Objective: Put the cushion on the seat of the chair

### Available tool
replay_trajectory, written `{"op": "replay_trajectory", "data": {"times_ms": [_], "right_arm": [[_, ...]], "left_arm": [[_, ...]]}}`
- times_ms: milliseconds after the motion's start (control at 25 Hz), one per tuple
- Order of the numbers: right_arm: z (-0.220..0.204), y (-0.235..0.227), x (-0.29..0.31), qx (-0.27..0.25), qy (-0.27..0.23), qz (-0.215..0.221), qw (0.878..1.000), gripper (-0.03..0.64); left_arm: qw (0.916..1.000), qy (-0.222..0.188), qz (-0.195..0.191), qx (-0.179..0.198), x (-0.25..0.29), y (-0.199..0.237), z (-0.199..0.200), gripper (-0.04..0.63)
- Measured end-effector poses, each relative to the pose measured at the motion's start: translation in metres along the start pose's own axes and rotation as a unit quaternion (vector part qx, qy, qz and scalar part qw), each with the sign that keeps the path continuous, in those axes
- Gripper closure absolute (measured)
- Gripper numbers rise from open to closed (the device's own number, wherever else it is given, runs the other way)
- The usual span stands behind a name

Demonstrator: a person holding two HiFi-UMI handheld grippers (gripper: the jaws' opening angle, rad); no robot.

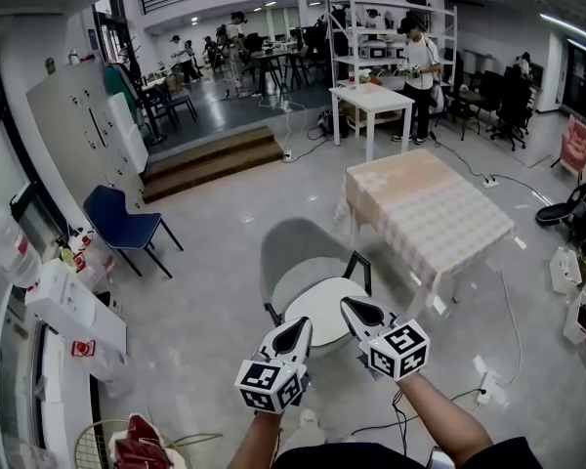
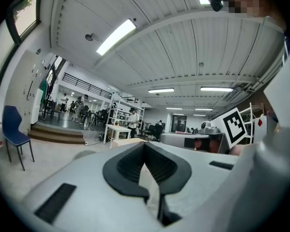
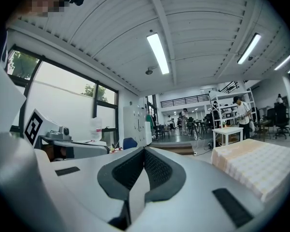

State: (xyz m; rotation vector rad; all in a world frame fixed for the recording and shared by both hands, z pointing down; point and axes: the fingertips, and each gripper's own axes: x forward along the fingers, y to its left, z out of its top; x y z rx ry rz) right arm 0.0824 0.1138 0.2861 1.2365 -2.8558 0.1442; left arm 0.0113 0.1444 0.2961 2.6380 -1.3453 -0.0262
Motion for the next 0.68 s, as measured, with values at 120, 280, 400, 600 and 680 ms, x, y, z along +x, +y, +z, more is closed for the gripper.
{"op": "replay_trajectory", "data": {"times_ms": [120,280,400,600,680], "right_arm": [[0.0,0.003,-0.006,-0.001,-0.001,0.001,1.0,0.598],[0.002,0.002,-0.014,-0.004,-0.003,0.0,1.0,0.598],[0.004,0.002,-0.015,-0.005,-0.005,-0.001,1.0,0.598],[0.002,0.006,-0.016,-0.003,-0.007,0.001,1.0,0.598],[0.001,0.006,-0.017,0.0,-0.007,0.001,1.0,0.598]], "left_arm": [[1.0,-0.005,0.0,0.0,-0.001,-0.005,0.0,0.591],[1.0,-0.008,-0.001,0.002,0.0,-0.013,0.001,0.591],[0.9999,-0.009,-0.001,0.004,-0.001,-0.015,0.003,0.591],[0.9999,-0.009,0.001,0.007,-0.005,-0.015,0.003,0.591],[0.9999,-0.007,0.001,0.008,-0.006,-0.017,0.002,0.591]]}}
